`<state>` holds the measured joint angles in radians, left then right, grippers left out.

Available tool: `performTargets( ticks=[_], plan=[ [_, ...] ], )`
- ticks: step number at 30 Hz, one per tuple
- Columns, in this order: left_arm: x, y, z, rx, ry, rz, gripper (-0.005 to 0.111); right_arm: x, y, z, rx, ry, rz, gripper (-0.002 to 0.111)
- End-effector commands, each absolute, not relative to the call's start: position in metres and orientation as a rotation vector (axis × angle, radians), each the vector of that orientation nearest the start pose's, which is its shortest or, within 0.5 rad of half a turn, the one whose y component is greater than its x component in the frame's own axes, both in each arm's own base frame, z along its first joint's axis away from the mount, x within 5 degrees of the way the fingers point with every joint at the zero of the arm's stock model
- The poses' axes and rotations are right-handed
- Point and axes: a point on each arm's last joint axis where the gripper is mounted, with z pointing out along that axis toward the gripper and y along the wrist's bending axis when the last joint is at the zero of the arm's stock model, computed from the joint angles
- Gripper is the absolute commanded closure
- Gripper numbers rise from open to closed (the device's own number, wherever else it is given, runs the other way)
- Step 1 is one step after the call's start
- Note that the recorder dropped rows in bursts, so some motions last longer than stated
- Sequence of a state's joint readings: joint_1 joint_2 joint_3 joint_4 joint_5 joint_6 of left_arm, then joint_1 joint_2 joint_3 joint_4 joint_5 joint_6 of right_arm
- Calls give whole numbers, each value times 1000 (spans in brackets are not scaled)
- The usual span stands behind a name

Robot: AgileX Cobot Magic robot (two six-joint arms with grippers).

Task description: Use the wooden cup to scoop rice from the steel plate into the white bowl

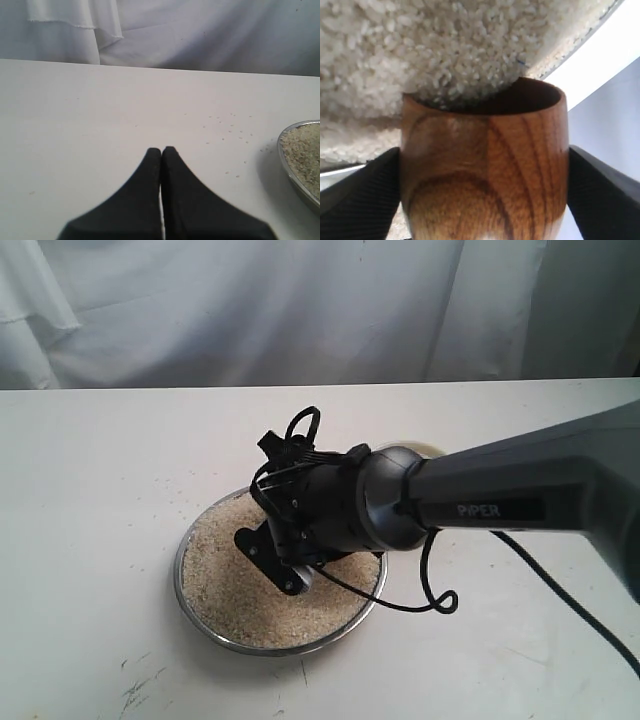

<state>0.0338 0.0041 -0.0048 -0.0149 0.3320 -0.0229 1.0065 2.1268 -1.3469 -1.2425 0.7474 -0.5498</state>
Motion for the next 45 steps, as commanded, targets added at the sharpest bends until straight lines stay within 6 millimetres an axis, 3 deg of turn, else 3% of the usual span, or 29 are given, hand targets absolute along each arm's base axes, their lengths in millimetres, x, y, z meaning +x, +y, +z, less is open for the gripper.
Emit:
performTargets(
  ticks=[1, 8, 26, 45],
  plan=[
    [54, 1, 184, -58, 1801, -8, 107, 270, 339, 136, -2474, 829, -1119, 108],
    [54, 1, 184, -58, 1801, -8, 107, 255, 350, 120, -2525, 776, -1096, 108],
    [54, 1, 184, -58, 1801, -8, 107, 236, 361, 123, -2493, 811, -1044, 108],
    [54, 1, 184, -58, 1801, -8, 107, 230, 367, 129, -2220, 1178, -825, 108]
  ],
)
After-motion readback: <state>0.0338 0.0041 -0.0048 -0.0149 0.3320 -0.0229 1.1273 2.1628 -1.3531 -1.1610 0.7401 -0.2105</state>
